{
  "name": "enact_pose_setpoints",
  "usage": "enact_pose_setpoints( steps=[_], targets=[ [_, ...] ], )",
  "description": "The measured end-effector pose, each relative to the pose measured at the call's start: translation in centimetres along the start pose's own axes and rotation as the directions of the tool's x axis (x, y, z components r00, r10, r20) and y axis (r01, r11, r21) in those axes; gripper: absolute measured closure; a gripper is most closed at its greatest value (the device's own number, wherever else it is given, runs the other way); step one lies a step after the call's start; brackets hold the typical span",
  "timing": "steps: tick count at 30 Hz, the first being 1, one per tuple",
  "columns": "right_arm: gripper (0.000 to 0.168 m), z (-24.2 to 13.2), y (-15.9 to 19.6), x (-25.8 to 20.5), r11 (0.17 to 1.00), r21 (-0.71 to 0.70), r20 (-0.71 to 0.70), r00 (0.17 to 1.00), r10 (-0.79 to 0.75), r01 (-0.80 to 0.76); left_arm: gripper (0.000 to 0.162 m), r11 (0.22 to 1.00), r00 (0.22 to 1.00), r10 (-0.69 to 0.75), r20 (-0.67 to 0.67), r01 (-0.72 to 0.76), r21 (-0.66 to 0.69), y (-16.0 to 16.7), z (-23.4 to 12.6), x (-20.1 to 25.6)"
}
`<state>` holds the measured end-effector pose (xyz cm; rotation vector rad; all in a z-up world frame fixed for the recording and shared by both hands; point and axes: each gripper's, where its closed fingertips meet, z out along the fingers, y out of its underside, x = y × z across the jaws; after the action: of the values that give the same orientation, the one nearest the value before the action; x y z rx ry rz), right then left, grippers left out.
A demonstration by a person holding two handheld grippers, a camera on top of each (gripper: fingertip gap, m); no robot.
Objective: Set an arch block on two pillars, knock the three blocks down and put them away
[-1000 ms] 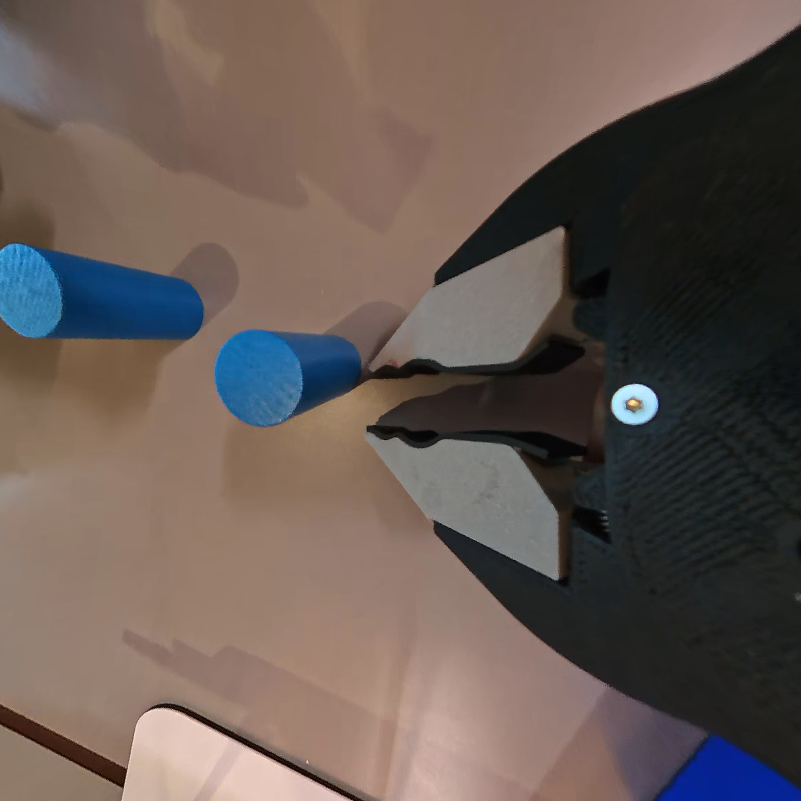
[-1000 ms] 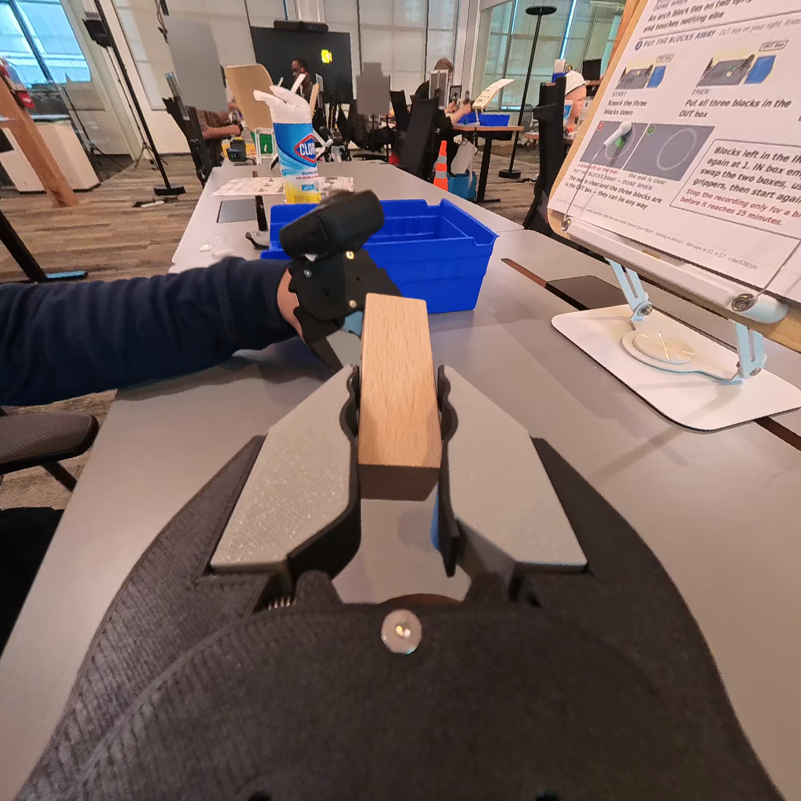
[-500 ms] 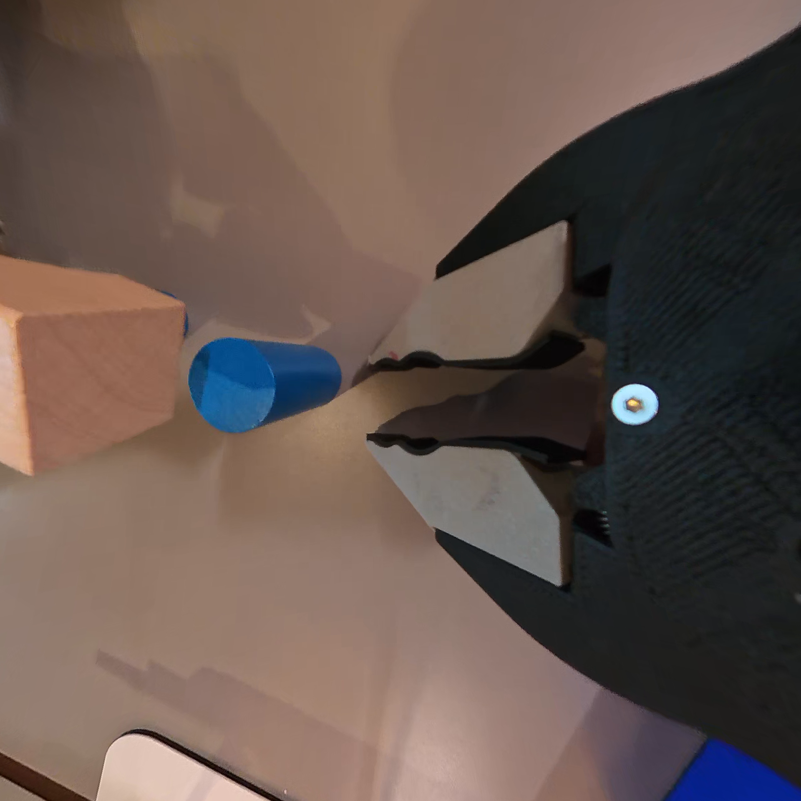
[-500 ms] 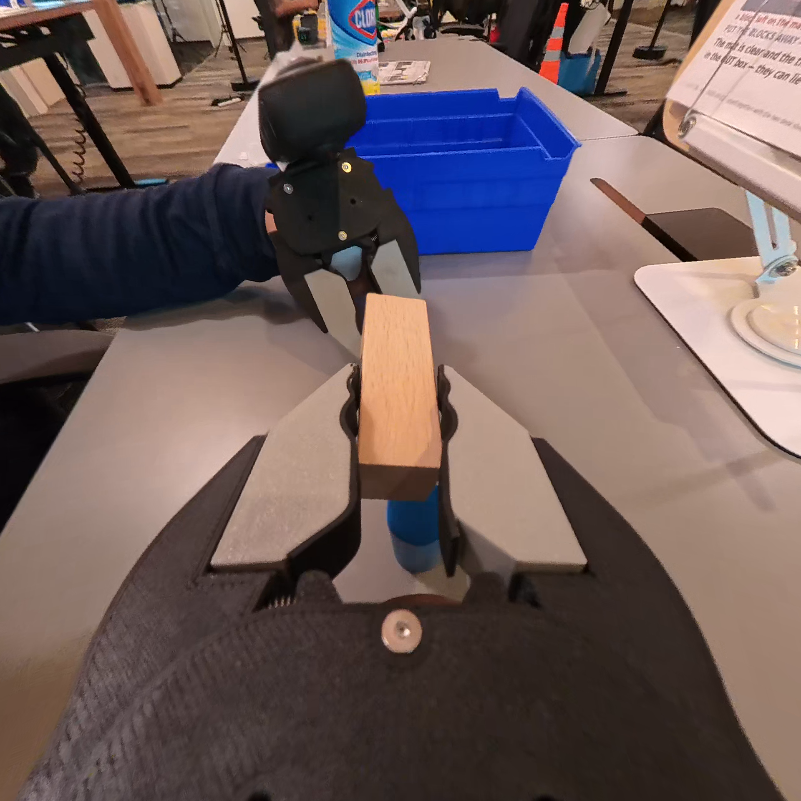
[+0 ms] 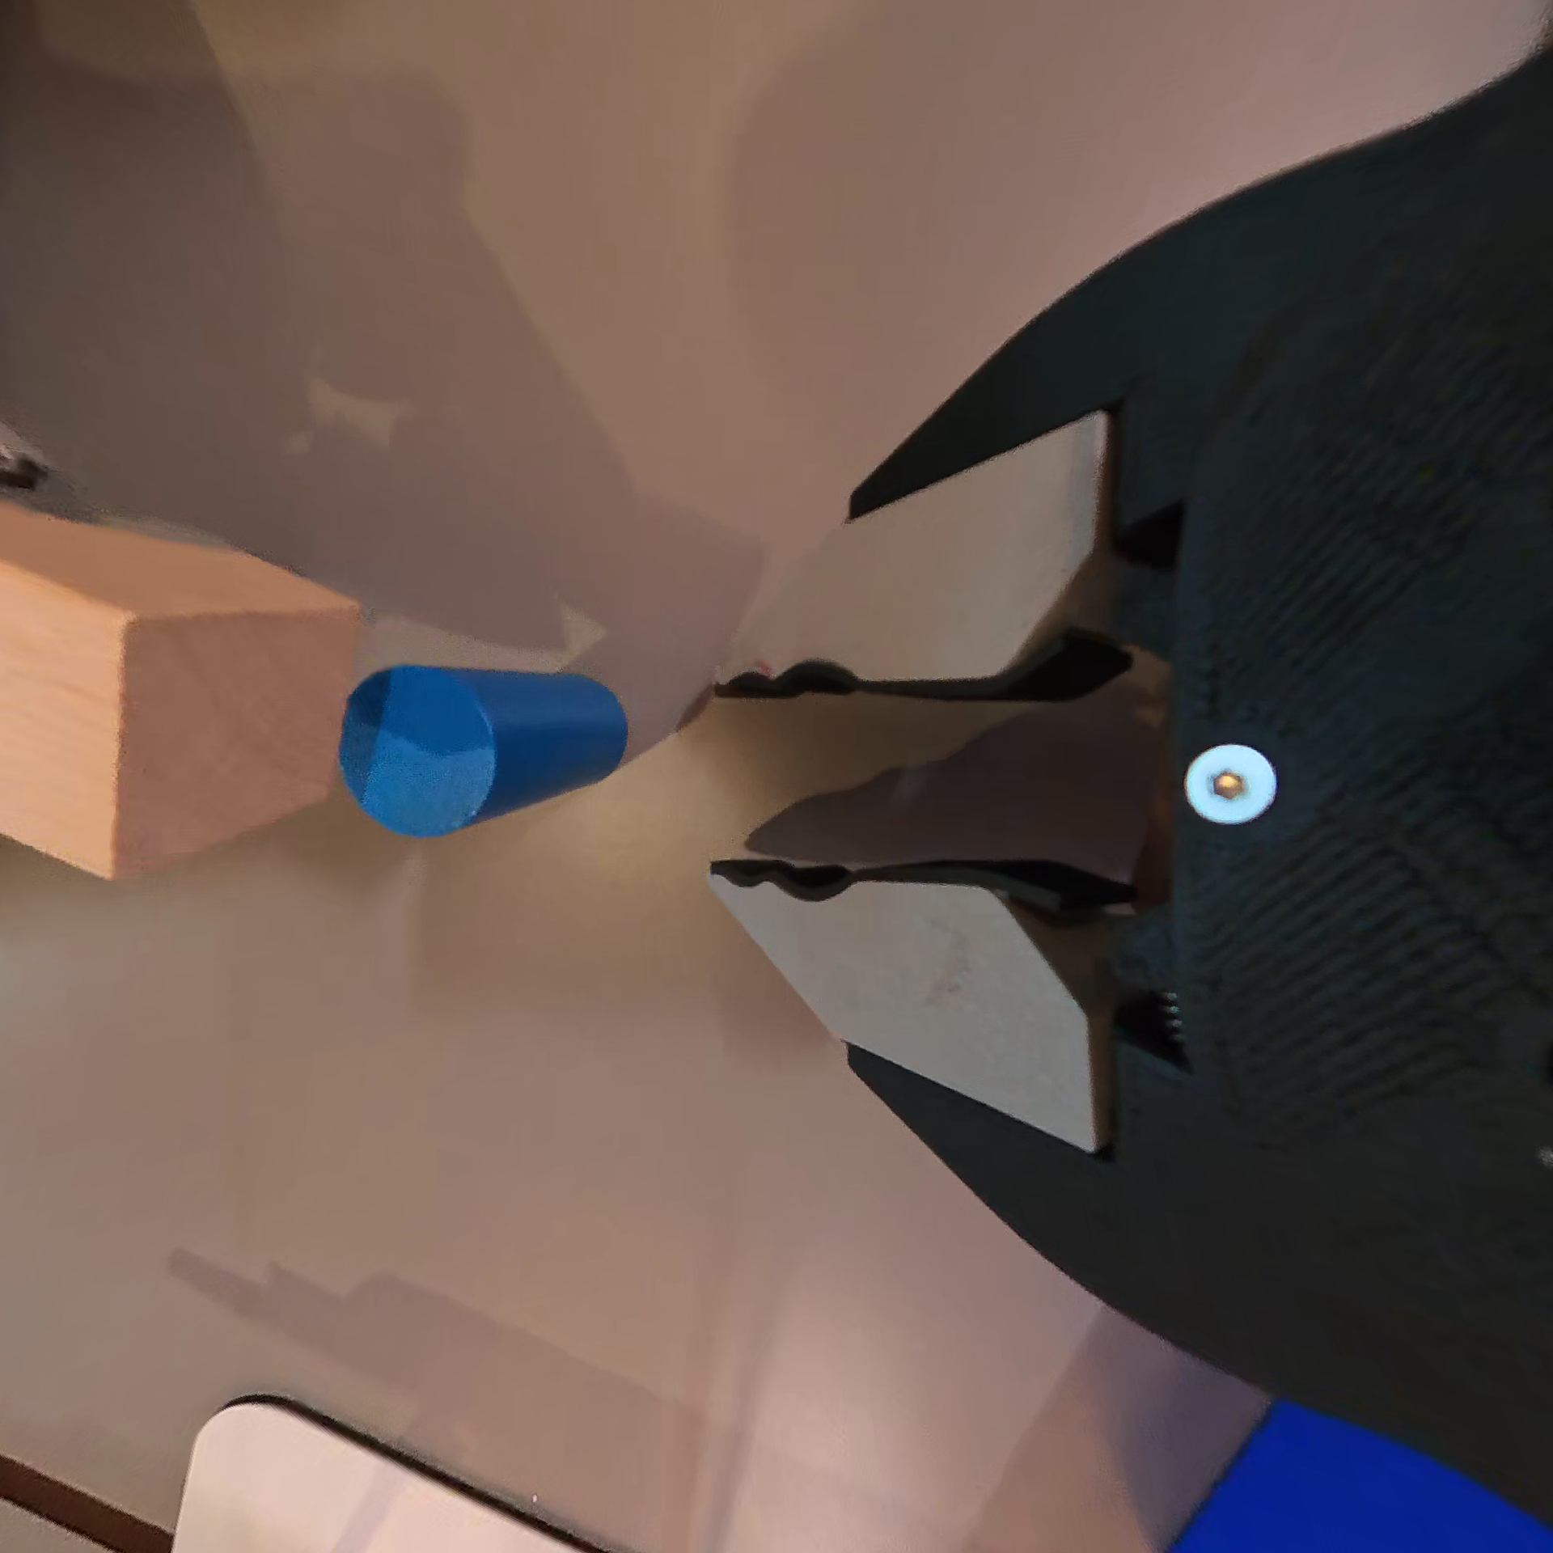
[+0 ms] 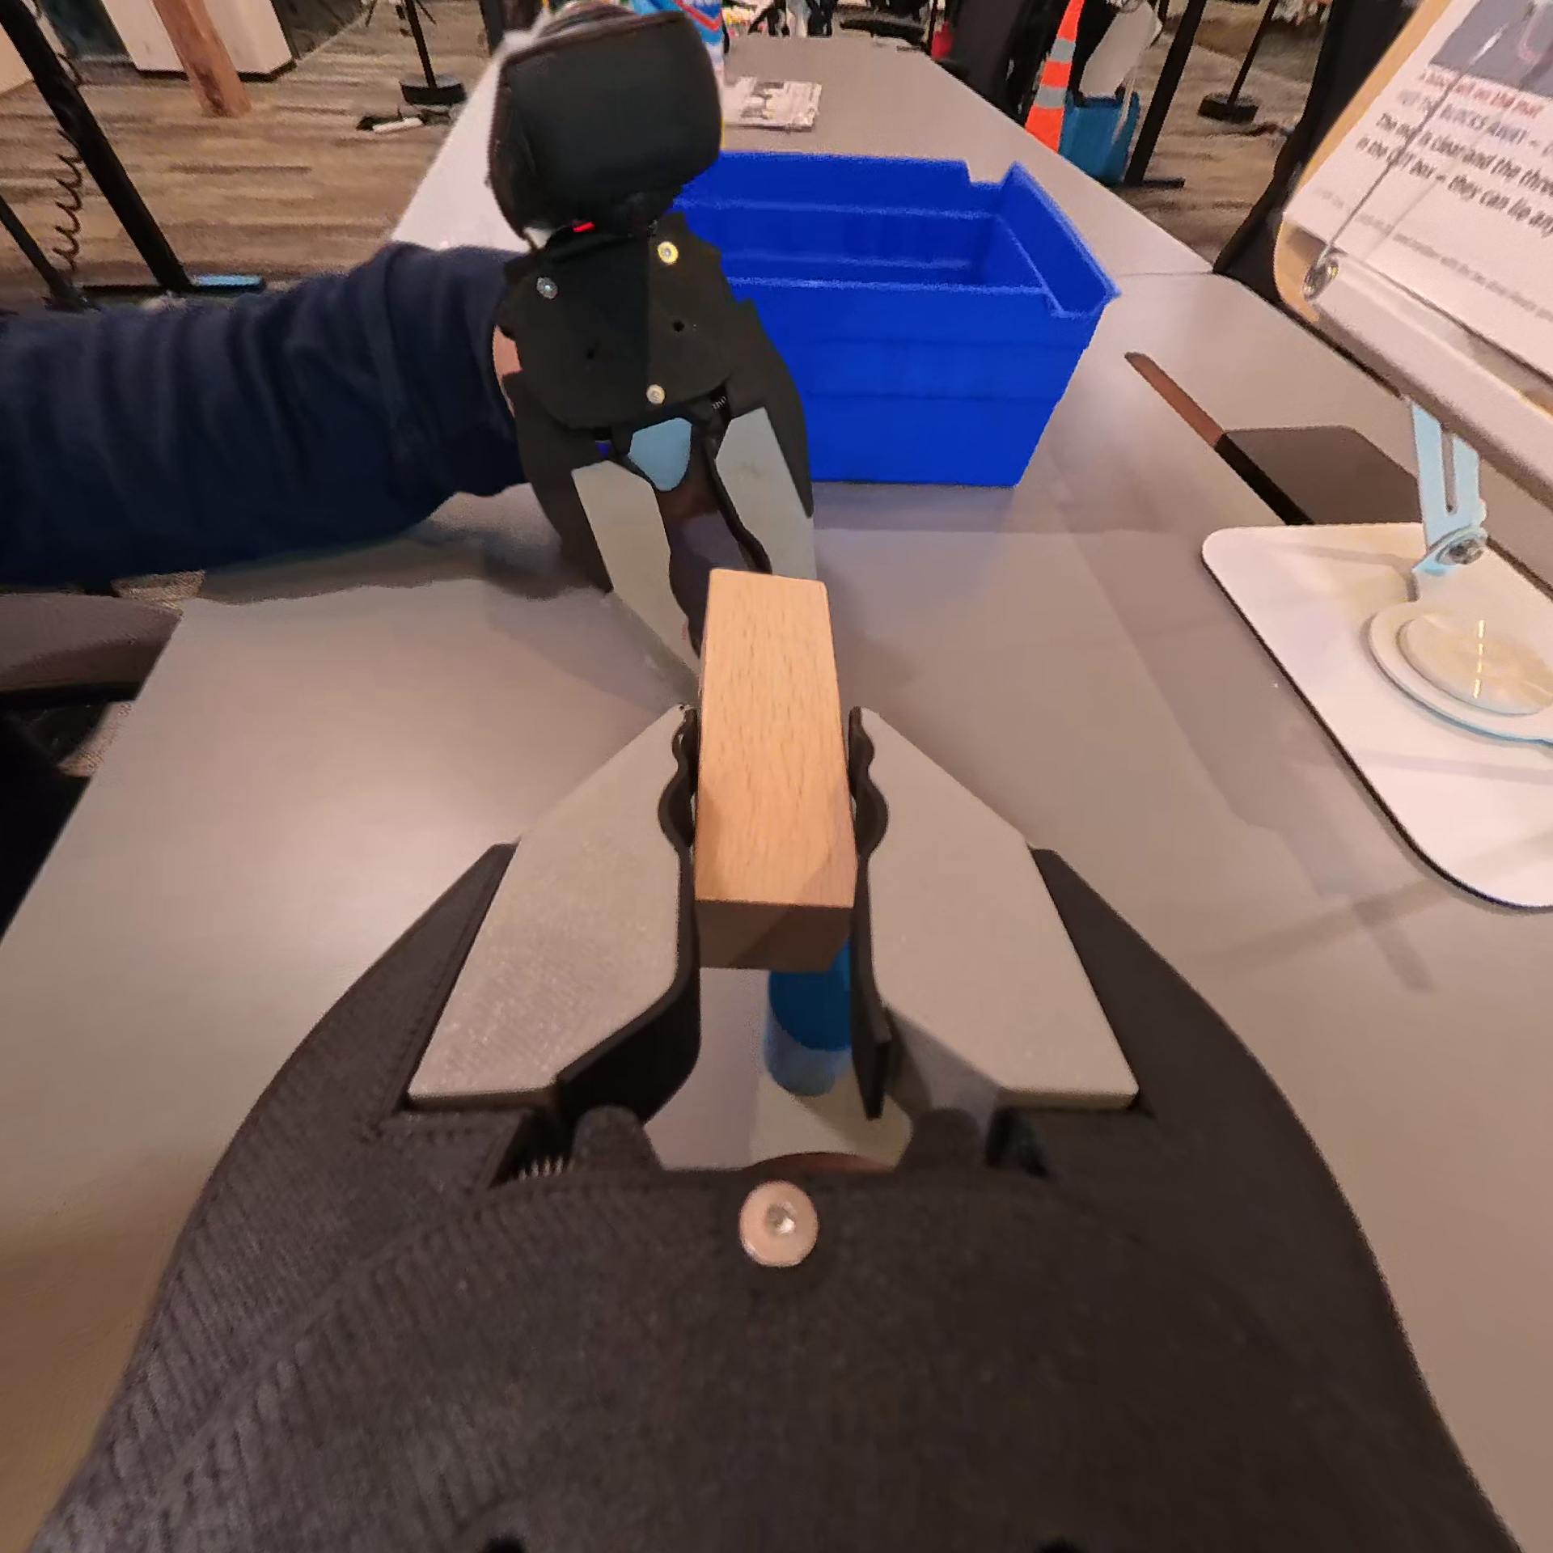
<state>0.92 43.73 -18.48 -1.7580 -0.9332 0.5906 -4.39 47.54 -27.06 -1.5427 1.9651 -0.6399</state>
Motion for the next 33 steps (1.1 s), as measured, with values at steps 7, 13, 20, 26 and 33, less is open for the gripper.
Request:
enact_pose_setpoints(
  steps=[7,13,20,26,33],
  targets=[
    [0.135,-0.7,-1.5,-1.7,0.998,0.031,0.017,0.999,-0.049,0.049,0.121,0.966,0.998,-0.009,-0.068,0.027,0.256,-5.1,-4.6,1.4],
    [0.135,0.4,-1.5,-2.9,0.998,0.018,0.051,0.996,-0.067,0.066,0.116,0.923,0.992,0.038,-0.117,0.01,0.386,-8.4,-5.3,3.4],
    [0.135,0.6,-0.7,-3.3,0.996,-0.042,0.059,0.996,-0.074,0.077,0.128,0.908,0.987,0.1,-0.129,-0.038,0.416,-9.4,-4.8,4.1],
    [0.135,0.5,1.2,-3.2,0.919,-0.367,0.026,0.989,-0.146,0.145,0.13,0.926,0.976,0.213,0.03,-0.212,0.311,-9.0,-3.9,4.2],
    [0.136,0.8,1.2,-2.7,0.713,-0.654,-0.007,0.94,-0.341,0.254,0.131,0.924,0.984,0.18,-0.006,-0.167,0.345,-9.5,-4.3,4.5]
  ],
)
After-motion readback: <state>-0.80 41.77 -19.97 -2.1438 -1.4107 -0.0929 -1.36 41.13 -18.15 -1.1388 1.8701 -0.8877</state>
